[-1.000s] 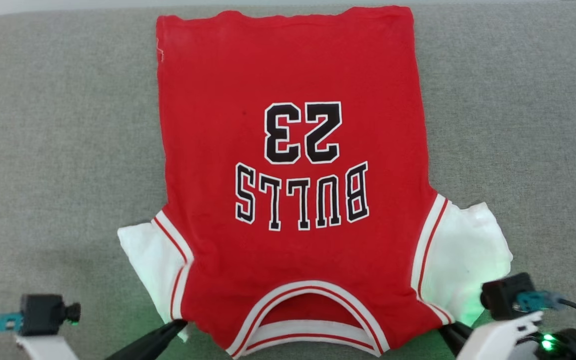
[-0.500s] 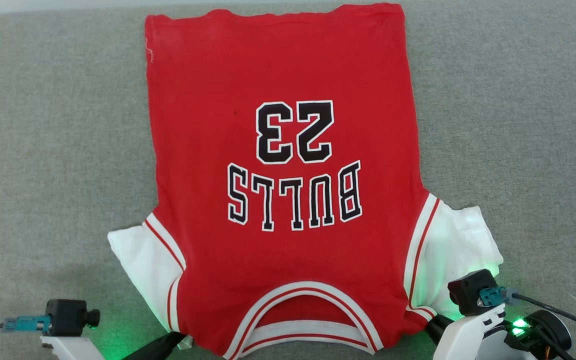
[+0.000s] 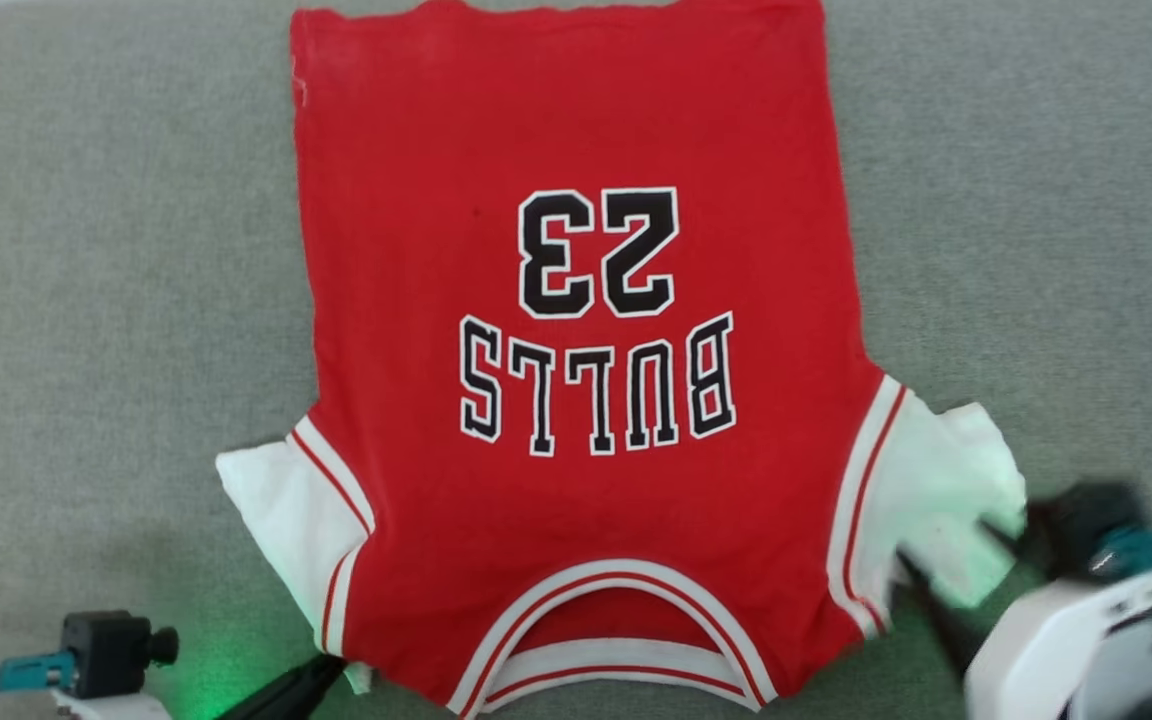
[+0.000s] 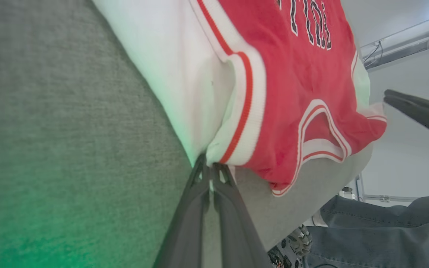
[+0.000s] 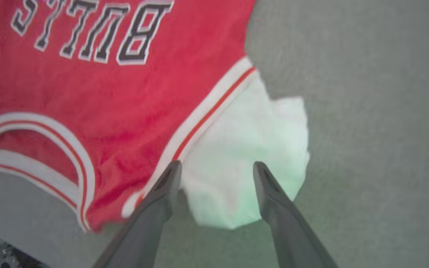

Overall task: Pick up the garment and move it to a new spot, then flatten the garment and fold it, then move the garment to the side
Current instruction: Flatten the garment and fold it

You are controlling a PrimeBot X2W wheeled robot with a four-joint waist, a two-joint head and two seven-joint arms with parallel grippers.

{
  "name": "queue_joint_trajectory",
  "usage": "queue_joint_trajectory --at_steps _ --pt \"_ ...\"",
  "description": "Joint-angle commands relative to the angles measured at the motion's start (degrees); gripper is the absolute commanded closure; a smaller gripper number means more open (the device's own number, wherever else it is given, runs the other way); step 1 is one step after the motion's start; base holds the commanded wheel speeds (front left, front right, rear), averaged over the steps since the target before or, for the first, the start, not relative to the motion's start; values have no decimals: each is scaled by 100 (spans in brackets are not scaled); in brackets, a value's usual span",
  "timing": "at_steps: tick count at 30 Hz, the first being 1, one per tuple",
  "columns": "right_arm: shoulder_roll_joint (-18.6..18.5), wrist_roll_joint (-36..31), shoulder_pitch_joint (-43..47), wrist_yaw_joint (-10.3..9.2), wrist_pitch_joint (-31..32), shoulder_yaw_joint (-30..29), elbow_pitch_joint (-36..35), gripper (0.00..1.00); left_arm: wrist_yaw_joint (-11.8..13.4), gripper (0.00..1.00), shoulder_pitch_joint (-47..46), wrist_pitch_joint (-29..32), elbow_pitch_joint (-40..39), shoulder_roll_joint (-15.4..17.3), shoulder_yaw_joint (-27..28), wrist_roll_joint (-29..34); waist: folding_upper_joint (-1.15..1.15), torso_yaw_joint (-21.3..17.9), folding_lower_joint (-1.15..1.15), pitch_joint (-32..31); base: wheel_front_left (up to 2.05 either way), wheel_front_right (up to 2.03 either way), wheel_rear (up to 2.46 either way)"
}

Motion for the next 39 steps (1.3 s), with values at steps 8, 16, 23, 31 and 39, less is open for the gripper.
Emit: queue_joint_trajectory --at_steps 8,16,23,31,39 --pt "462 -226 -2323 -10 1312 -931 -318 0 13 100 -791 -374 -296 233 -551 330 0 509 0 685 0 0 0" --pt "668 -1309 -5252 -10 1732 -1544 1659 0 20 100 -1780 -587 -302 242 -1107 620 0 1087 0 1450 0 0 0" --pt "690 -2362 -6798 -10 2065 -1873 3163 0 46 100 -2403 -610 -206 19 -1446 798 0 1604 0 1816 0 0 0" --pt "709 -2988 -7473 -10 1963 -2272 3816 0 78 100 -2530 -578 -147 -77 -1559 784 0 1827 0 2090 0 0 0" --pt "733 -2842 -7336 -9 2097 -2594 4139 84 96 100 -2638 -574 -147 -115 -1598 771 0 1811 0 2118 0 0 0"
